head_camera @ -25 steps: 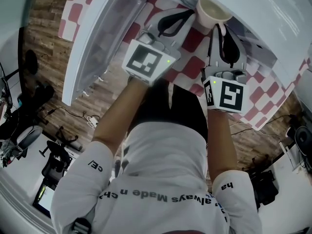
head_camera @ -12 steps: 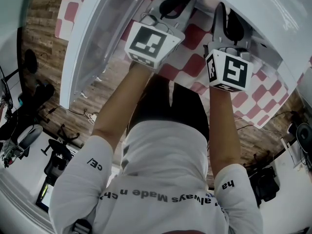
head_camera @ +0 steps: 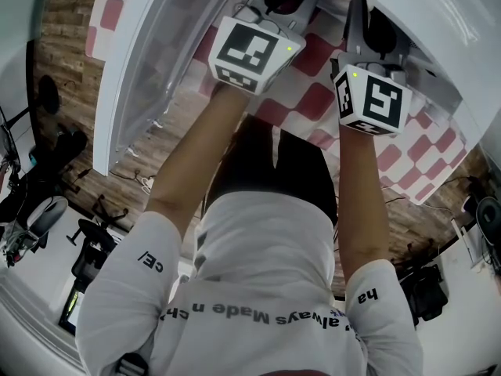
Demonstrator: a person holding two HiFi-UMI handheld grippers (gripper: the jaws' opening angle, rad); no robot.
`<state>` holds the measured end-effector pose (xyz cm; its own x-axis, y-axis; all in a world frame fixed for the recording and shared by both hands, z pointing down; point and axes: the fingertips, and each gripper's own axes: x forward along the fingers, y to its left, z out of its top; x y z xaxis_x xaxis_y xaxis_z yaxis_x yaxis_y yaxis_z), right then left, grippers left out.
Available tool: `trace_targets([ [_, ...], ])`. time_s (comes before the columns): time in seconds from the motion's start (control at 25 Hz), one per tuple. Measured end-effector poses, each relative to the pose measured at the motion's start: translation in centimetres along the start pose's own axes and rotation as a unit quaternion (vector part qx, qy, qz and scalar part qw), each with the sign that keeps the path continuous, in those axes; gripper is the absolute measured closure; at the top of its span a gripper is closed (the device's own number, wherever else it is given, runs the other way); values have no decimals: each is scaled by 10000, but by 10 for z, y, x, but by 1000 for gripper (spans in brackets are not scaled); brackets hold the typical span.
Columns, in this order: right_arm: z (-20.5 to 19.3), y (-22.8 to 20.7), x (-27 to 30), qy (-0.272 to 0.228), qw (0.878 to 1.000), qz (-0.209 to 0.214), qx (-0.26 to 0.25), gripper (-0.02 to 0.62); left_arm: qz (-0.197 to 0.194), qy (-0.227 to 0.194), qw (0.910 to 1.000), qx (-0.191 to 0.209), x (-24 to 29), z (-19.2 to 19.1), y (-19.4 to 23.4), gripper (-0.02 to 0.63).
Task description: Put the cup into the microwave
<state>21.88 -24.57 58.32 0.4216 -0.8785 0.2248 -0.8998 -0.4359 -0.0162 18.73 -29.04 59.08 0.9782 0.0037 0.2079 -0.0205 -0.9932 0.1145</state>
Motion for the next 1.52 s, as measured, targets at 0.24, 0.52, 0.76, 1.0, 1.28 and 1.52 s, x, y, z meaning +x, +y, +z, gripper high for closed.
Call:
trace_targets([
  [0.24,-4,1,4,-12,10000,39,-47,555,8,37,10000,-31,0,-8,-2,603],
  [0.52,-13,4,0,61,9999,76,-121,554,15,46,10000,-56,-1,-7,-6,603],
  [0.76,-21,4,-3,188,9996,135,-145,554,38,143,9999,-46,-10,-10,-12,603],
  [1.0,-25,4,-5,331,9992,208,-107,549,105,219,9996,-118,-22,-9,-18,603],
  [1.28,-15,6,-16,474,9986,221,95,522,109,270,9995,-77,-33,4,-29,603],
  [1.52,-6,6,-42,659,9975,235,47,535,200,283,9993,-149,-53,26,-36,603],
])
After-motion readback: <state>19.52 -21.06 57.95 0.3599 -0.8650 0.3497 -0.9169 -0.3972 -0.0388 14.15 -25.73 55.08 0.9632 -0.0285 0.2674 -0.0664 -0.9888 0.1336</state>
